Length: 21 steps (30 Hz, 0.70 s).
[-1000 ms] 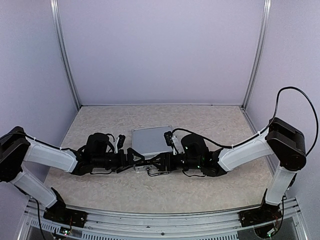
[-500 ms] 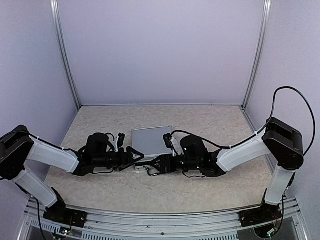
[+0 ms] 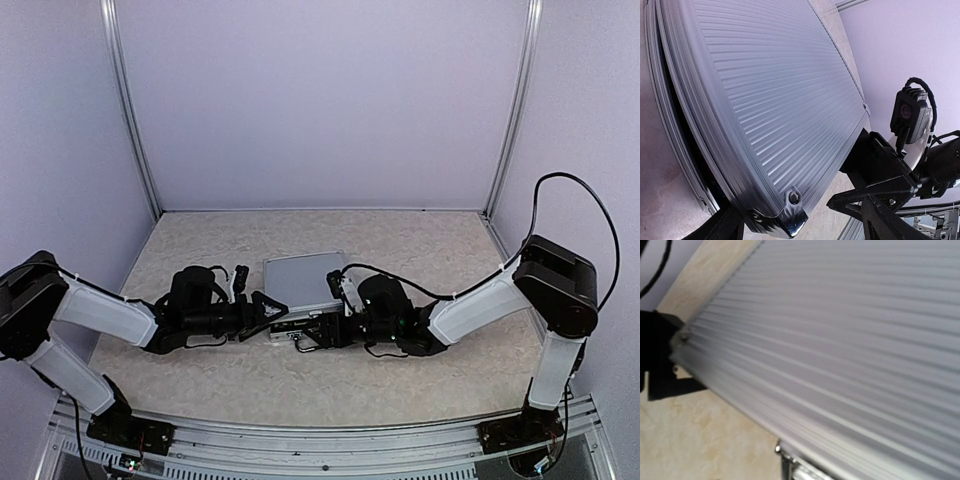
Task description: Pack up texas hold em set
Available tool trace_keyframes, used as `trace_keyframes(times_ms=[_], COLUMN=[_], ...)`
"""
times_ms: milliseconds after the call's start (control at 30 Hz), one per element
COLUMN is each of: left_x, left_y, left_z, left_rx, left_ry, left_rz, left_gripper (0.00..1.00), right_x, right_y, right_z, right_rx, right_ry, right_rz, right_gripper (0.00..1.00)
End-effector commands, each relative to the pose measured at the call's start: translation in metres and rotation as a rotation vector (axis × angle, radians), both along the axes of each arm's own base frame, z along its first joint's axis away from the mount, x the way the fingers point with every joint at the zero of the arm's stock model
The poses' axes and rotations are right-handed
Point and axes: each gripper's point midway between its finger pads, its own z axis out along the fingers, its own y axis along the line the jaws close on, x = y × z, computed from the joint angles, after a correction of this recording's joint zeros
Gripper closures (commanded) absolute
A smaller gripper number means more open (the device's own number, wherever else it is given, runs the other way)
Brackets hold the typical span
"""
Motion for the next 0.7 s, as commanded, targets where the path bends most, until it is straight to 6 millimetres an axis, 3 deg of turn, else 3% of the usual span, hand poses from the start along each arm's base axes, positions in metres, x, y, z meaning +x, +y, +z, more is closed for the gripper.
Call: trace_keyframes(times_ms=[0,233,400,667], left_x=[0.005,0.004,0.004,0.004], left_y=[-0.008,-0.008,-0.008,-0.011], left_z=[0.033,0.027,0.025,0.018], left_rx=[-0.081,-0.076,-0.071,-0.064], left_ry=[-0.084,-0.071,-0.065,-0.047], left_rz=[-0.015,-0.023,-0.022,-0.032], left_gripper=[0.2,0.2,0.2,0.2], right_x=[0.015,0.015,-0.003,-0.025], right_y=[-0.004,0.005,0.009,0.001], right_z=[-0.006,-0.009,-0.005,0.018], right_rx=[-0.018,-0.003,0.033,0.053], right_ry=[-0.067,-0.081,-0.067,-0.094], right_rz=[-0.044,-0.011,0.056,0.067], right_gripper=[0.32,0.31,0.32,0.32])
